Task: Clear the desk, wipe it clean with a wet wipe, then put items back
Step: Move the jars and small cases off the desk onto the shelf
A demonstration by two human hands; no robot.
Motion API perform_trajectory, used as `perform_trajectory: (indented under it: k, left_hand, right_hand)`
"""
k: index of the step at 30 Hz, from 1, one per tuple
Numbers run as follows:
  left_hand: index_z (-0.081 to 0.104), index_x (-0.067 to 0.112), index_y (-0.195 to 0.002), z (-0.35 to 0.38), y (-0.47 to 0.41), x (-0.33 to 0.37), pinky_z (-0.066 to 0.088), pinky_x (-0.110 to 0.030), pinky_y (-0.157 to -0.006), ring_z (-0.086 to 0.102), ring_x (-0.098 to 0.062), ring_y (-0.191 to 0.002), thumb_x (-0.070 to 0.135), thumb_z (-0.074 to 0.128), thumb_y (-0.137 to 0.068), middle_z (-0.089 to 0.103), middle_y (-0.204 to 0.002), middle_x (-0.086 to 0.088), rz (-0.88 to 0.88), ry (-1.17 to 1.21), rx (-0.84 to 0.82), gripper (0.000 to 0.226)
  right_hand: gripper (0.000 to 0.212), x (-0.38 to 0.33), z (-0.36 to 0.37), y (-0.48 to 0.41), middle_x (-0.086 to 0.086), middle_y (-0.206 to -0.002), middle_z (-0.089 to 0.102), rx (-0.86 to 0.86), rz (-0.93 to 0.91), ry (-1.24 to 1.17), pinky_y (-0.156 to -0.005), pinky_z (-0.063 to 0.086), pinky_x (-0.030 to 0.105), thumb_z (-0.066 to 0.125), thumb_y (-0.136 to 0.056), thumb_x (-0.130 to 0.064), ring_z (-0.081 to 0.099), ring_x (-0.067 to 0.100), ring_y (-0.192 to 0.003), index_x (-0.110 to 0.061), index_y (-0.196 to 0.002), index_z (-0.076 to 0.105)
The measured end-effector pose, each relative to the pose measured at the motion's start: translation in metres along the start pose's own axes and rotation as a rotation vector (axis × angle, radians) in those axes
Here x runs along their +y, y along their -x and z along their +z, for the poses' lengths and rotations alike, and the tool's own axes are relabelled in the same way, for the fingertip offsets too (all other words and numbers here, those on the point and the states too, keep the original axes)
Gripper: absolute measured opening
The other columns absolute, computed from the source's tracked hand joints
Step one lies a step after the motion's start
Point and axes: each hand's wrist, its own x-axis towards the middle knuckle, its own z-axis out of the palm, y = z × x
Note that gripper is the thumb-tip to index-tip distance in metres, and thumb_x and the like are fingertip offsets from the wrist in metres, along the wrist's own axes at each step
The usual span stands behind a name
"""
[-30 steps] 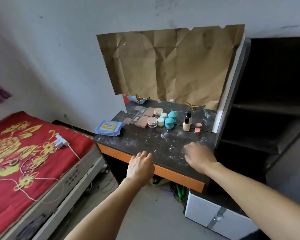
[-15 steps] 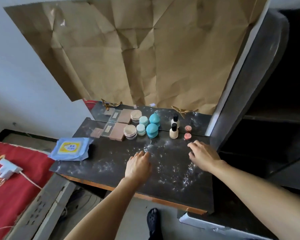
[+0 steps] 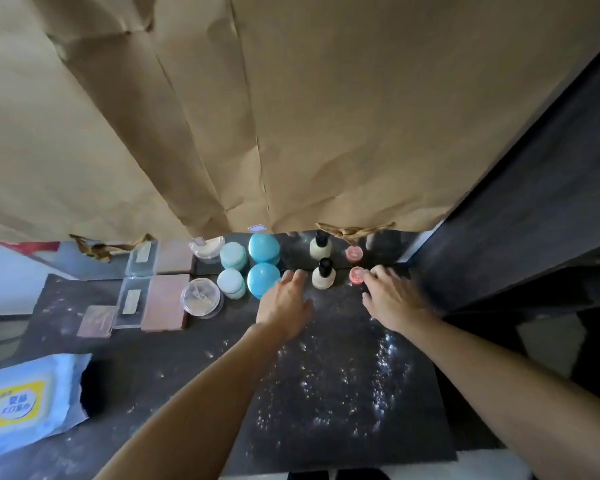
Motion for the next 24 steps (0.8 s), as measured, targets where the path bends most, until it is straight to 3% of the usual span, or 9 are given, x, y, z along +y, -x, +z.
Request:
perform_trajectory:
  k: [5, 9, 15, 19, 24]
  left_hand:
    - [0.037, 0.019, -0.137, 0.018, -0.043, 0.002, 0.050, -0.044, -0.084, 0.054, -0.027, -0.110, 0.027, 0.064, -0.082, 0.051, -0.120, -0.005, 0.025, 0.039, -0.020, 0.061]
    - [0.036, 0.022, -0.143, 0.031, -0.060, 0.004, 0.053, -0.042, -0.085, 0.058, -0.026, -0.108, 0.029, 0.064, -0.085, 0.057, -0.123, -0.005, 0.049, 0.038, 0.001, 0.065]
    - [0.053, 0.017, -0.123, 0.042, -0.055, 0.004, 0.052, -0.040, -0.090, 0.061, -0.025, -0.100, 0.026, 0.068, -0.086, 0.065, -0.113, -0.004, -0.014, 0.156, 0.042, 0.041]
    - [0.052, 0.015, -0.106, 0.037, -0.025, 0.010, 0.052, -0.040, -0.077, 0.061, -0.028, -0.086, 0.030, 0.064, -0.087, 0.067, -0.098, -0.006, -0.044, 0.238, 0.081, 0.027]
    - [0.045, 0.010, -0.094, 0.030, 0.027, 0.015, 0.047, -0.037, -0.065, 0.056, -0.029, -0.073, 0.027, 0.064, -0.086, 0.062, -0.084, -0.004, -0.061, 0.262, 0.149, 0.026]
  right_hand:
    - [0.054, -0.004, 0.020, -0.025, 0.009, -0.125, 0.048, -0.019, 0.020, 0.048, -0.075, 0.045, 0.037, 0.044, -0.094, -0.037, 0.051, 0.028, -0.109, -0.030, -0.143, 0.025]
    - [0.040, -0.002, 0.032, -0.034, 0.010, -0.119, 0.048, -0.004, 0.038, 0.037, -0.071, 0.046, 0.037, 0.041, -0.095, -0.036, 0.049, 0.028, -0.106, -0.029, -0.135, 0.038]
    - [0.023, 0.007, 0.032, -0.029, 0.012, -0.108, 0.052, 0.024, 0.016, -0.040, -0.066, 0.043, 0.036, 0.044, -0.096, -0.029, 0.052, 0.029, -0.100, -0.017, -0.114, 0.051]
    - [0.021, 0.018, 0.022, -0.012, 0.012, -0.099, 0.054, 0.065, -0.004, -0.150, -0.061, 0.040, 0.033, 0.050, -0.091, -0.030, 0.059, 0.030, -0.088, -0.016, -0.105, 0.051]
    - [0.026, 0.026, 0.012, 0.019, 0.004, -0.101, 0.049, 0.024, -0.016, -0.359, -0.061, 0.040, 0.030, 0.063, -0.078, -0.024, 0.062, 0.032, -0.078, -0.019, -0.100, 0.051]
